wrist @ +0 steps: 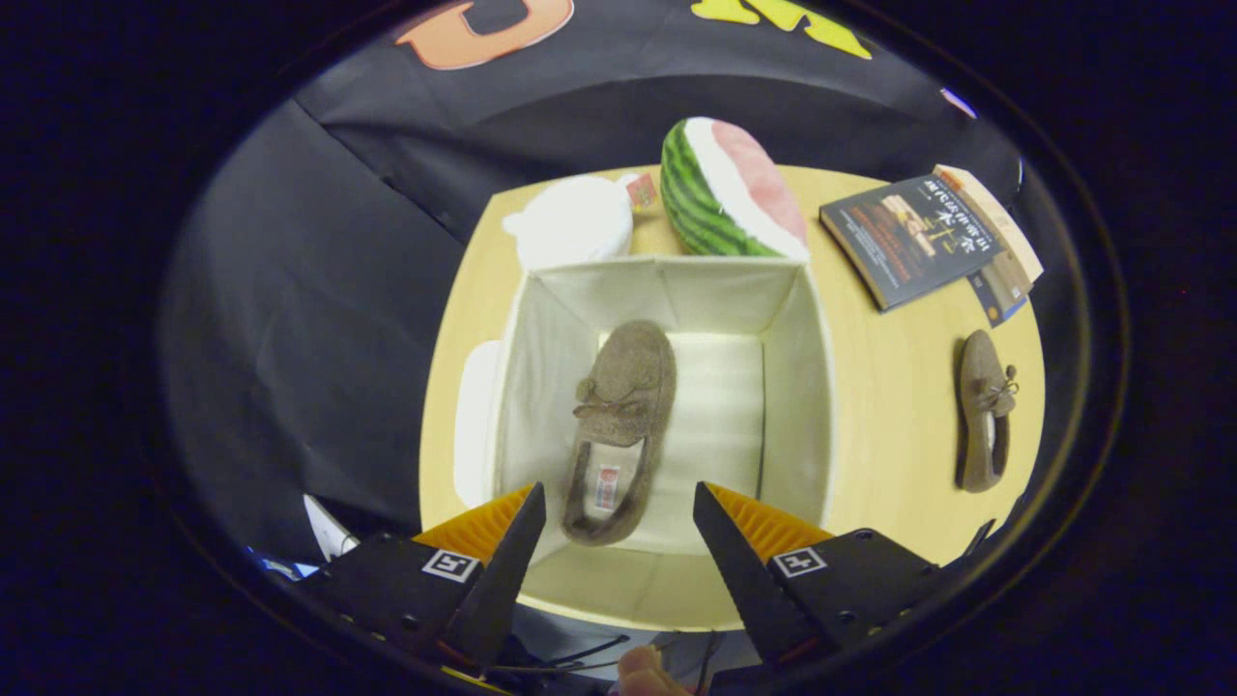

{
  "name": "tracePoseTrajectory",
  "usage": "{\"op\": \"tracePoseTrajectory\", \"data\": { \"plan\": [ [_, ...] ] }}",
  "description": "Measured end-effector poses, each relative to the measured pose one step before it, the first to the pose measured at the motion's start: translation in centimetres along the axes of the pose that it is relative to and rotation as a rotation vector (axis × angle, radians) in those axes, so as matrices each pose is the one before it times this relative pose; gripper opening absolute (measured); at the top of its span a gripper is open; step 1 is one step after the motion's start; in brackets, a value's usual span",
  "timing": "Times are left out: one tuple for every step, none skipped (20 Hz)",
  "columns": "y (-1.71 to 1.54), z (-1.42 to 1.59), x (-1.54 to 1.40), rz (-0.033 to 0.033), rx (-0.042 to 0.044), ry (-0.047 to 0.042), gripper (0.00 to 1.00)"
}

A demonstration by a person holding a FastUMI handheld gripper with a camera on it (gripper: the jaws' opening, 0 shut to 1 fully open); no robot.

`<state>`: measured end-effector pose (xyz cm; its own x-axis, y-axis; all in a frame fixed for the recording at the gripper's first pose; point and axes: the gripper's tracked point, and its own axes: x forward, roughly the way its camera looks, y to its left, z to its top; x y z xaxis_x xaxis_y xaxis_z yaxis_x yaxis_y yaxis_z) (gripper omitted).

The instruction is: Open the storage box then place both shoes into the box .Put the left shoe in first, then the right shoe, with the right side of both shoes facing outward in a uniform manner.

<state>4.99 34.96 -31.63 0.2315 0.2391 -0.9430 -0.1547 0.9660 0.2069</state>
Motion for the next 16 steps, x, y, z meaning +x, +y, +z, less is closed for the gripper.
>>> {"op": "tracePoseTrajectory", "data": {
  "plan": [
    [-0.538, 0.305, -1.636, 0.01714, -0.00939, -0.01696, 0.94],
    [-0.883, 0.307, -1.493, 0.01307, -0.00900, -0.01065, 0.95],
    [-1.241, 0.280, -1.347, 0.00585, -0.00372, -0.01260, 0.95],
    [-1.680, 0.284, -1.108, -0.00617, 0.00118, -0.00970, 0.95],
    [-1.595, 0.272, -0.911, 0.00020, -0.00788, -0.01094, 0.95],
    [-1.781, 0.466, -0.681, -0.00267, -0.01524, -0.01988, 0.95],
    [-2.388, 0.287, -0.444, -0.02427, -0.02065, -0.01729, 0.95],
    [-2.628, 0.113, -0.430, -0.03329, -0.01567, -0.01142, 0.95],
    [-2.314, -0.060, -0.161, -0.02446, 0.00215, -0.00845, 0.96],
    [-2.268, -0.053, -0.008, -0.01675, 0.01367, -0.00428, 0.96],
    [-2.062, -0.244, 0.049, -0.00602, 0.02123, 0.00941, 0.95],
    [-2.045, -0.522, 0.085, 0.00147, 0.02848, 0.02581, 0.96],
    [-1.803, -0.294, 0.432, 0.00915, 0.02724, 0.02325, 0.96],
    [-1.732, -0.156, 0.369, 0.01203, 0.02108, 0.01294, 0.96],
    [-1.734, 0.165, 0.501, 0.01372, 0.02737, -0.00069, 0.96],
    [-1.701, -0.024, 0.588, 0.00699, 0.01969, 0.00300, 0.96]
  ]
}}
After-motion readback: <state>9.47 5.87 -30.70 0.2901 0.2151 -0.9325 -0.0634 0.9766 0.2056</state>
